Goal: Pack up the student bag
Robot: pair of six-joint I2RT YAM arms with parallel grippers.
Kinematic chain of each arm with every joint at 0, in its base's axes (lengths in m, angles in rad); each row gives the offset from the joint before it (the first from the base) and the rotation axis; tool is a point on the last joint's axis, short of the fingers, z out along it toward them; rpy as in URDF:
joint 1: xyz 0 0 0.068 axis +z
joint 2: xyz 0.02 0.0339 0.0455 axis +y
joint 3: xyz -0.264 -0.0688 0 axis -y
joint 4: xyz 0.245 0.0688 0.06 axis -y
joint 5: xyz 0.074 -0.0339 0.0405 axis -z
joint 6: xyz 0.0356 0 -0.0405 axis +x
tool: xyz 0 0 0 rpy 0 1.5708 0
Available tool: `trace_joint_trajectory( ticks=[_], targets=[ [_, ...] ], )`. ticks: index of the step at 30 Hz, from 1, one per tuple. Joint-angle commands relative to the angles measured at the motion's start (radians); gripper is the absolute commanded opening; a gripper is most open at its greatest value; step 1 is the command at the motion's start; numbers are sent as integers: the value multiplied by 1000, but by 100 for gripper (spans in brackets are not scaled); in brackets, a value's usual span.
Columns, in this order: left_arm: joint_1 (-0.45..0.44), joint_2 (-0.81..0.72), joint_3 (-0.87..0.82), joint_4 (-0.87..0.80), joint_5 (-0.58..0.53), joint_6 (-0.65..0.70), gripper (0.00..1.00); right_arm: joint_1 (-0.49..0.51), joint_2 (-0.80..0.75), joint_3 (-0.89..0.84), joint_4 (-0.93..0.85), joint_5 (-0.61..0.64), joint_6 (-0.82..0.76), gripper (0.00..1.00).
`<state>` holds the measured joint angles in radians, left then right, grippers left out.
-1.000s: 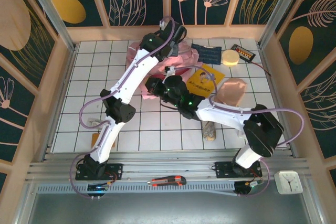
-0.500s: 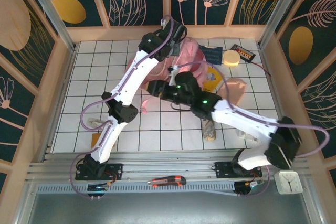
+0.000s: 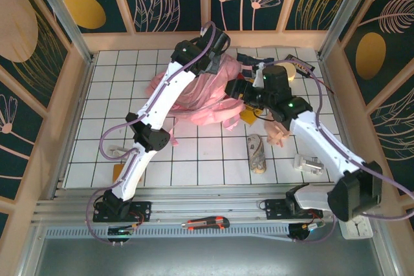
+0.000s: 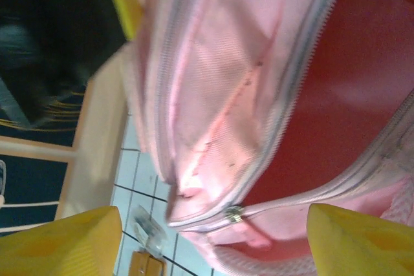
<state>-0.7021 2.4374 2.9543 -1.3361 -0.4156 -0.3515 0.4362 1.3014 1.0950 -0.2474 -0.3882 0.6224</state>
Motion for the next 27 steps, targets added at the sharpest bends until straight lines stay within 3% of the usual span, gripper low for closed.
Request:
trace_joint_trajectory(
  ticks=[1, 10, 14, 15, 17, 19, 20, 22, 24, 27],
  targets=[
    [1, -65, 9, 56, -11, 24, 0, -41, 53, 30, 79, -143, -57, 76],
    [1, -123, -86, 53, 10, 37, 0, -51, 306, 146, 195, -228, -130, 73],
    [2, -214, -246, 38, -17, 34, 0, -50, 341, 123, 325, -303, -94, 59],
    [1, -245, -297, 29, -33, 28, 5, -49, 340, 109, 359, -322, -78, 51],
    [1, -323, -417, 6, -80, 14, 25, -44, 331, 70, 443, -345, -39, 23],
    [2, -403, -537, -9, -127, 3, 52, -33, 320, 45, 482, -346, -17, 2],
    [1, -451, -608, -14, -150, -4, 65, -25, 317, 34, 496, -345, -8, 0],
    [8, -543, -763, -8, -159, -23, 81, -4, 309, 19, 517, -332, 17, 0],
    [23, -651, -945, 42, -97, -55, 87, 23, 305, 14, 537, -314, 59, 0],
    [80, -888, -1281, 262, 149, -127, 89, 75, 304, 39, 533, -261, 106, 0]
  ],
)
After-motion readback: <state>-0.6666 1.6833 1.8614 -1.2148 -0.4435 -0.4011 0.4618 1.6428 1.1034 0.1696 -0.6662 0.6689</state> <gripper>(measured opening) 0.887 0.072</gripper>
